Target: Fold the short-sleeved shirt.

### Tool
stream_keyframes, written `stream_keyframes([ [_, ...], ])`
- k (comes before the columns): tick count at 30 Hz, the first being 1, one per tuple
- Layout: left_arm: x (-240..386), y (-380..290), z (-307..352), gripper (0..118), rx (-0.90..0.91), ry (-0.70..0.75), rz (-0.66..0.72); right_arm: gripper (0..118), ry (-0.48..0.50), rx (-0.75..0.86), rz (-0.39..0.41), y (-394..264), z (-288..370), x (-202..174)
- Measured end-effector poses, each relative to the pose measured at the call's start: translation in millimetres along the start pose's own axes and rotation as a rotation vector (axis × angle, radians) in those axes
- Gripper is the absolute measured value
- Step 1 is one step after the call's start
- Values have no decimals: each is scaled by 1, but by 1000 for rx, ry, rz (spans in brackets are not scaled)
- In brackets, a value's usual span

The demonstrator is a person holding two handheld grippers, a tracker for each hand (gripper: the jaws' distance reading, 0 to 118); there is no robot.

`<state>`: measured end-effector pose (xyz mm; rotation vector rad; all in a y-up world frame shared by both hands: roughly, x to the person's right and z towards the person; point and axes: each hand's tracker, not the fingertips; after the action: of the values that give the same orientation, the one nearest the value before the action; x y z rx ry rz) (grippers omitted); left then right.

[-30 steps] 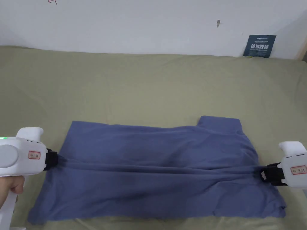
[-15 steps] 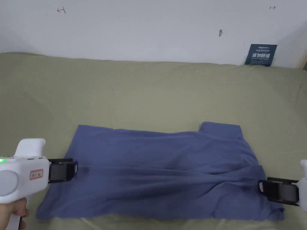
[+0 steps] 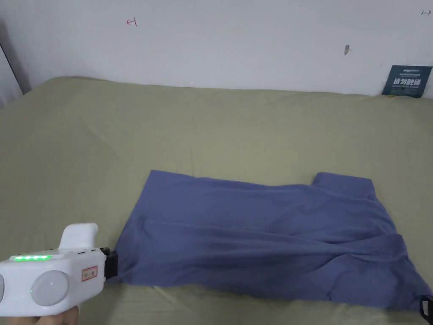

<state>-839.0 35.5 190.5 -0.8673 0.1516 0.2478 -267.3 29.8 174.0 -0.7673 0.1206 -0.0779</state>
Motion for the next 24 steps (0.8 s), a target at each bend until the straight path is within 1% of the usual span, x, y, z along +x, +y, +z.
stream_keyframes([
  [1,-1,1,-4,0,-7,-3,-5,5,-1,-6,3,-1,-2,0],
  [2,-1,2,-7,19,-17,18,-6,5,0,-15,5,0,-6,2],
  [3,0,2,-13,61,-46,50,-27,5,0,-21,5,-1,-9,3],
  [4,1,1,-19,102,-47,40,-28,5,2,-28,3,-1,-11,4],
  [5,1,-1,-22,118,-47,43,-25,5,7,-35,0,-1,-13,4],
  [6,4,-1,-29,115,-38,50,-20,5,8,-38,-2,-1,-16,5],
  [7,5,0,-37,115,-86,67,-31,5,7,-42,0,-1,-18,6],
  [8,3,-2,-40,115,-96,72,-32,5,9,-47,4,-1,-20,6],
  [11,11,-2,-55,114,-114,150,-75,5,2,-62,16,0,-27,8],
  [12,8,1,-57,106,-112,139,-66,5,4,-66,16,0,-29,9],
  [13,7,2,-58,83,-114,121,-54,5,3,-69,15,1,-31,10],
  [14,7,2,-57,40,-112,85,-33,5,-2,-72,15,1,-32,12],
  [15,8,2,-55,20,-103,84,-24,5,-4,-75,17,2,-33,13],
  [16,12,4,-51,11,-91,53,-21,5,-9,-77,23,3,-35,15],
  [17,14,6,-51,10,-102,29,-24,5,-10,-77,25,4,-35,16],
  [18,17,7,-52,10,-109,49,-36,5,-13,-76,24,5,-35,18],
  [19,20,7,-52,10,-112,63,-64,10,-11,-75,21,7,-36,20],
  [20,23,8,-50,10,-112,64,-66,39,-7,-67,20,9,-36,22],
  [21,23,9,-50,10,-114,63,-65,76,-9,-56,15,13,-36,23],
  [22,24,9,-49,10,-116,64,-66,104,-3,-54,8,18,-37,25],
  [23,24,9,-48,10,-111,63,-58,117,5,-59,2,21,-40,26],
  [24,17,11,-52,10,-122,48,-41,117,16,-69,-10,25,-45,28],
])
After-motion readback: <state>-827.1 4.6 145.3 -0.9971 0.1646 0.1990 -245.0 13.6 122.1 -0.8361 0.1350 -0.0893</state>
